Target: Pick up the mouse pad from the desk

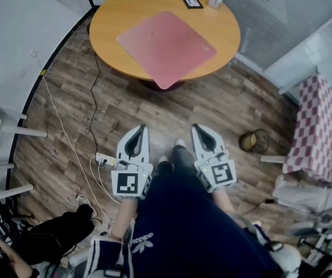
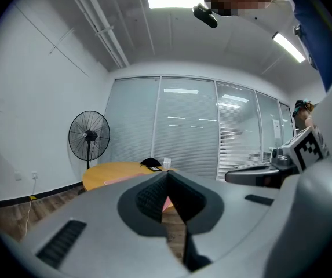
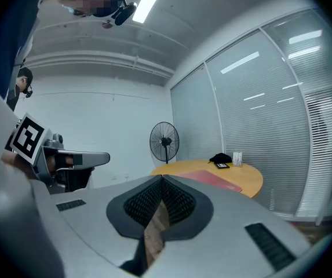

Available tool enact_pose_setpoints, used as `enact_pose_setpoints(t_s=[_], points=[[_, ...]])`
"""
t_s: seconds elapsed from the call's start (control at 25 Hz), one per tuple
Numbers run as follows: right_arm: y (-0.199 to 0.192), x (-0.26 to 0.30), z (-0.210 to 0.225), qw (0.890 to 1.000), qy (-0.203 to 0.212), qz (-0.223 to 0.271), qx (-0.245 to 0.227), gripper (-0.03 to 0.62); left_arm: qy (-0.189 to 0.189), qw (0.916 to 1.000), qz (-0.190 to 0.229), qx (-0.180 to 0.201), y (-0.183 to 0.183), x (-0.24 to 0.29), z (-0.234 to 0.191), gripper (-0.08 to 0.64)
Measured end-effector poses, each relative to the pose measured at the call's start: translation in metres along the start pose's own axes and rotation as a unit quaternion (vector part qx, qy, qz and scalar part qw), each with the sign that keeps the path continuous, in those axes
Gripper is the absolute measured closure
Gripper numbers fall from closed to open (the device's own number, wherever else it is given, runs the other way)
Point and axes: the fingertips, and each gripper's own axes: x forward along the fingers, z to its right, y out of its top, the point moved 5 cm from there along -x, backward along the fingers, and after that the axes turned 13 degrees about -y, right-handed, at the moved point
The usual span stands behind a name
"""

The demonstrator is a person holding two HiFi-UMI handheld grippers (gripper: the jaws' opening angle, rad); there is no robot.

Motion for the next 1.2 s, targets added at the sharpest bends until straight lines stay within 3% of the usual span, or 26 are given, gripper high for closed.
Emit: enact_pose_setpoints(t_s=[0.6, 1.2], points=[[0.003, 0.063, 0.030, 1.000, 0.014, -0.005, -0.003, 0.589, 0.039, 0.9992, 0.002, 0.006, 0.006, 0.053, -0.034, 0.557], [0.023, 0.169, 0.103, 0.999, 0.039, -0.024, -0.025, 0.589, 0.070, 0.9974, -0.009, -0.018, 0.015, 0.147, -0.080, 0.557]])
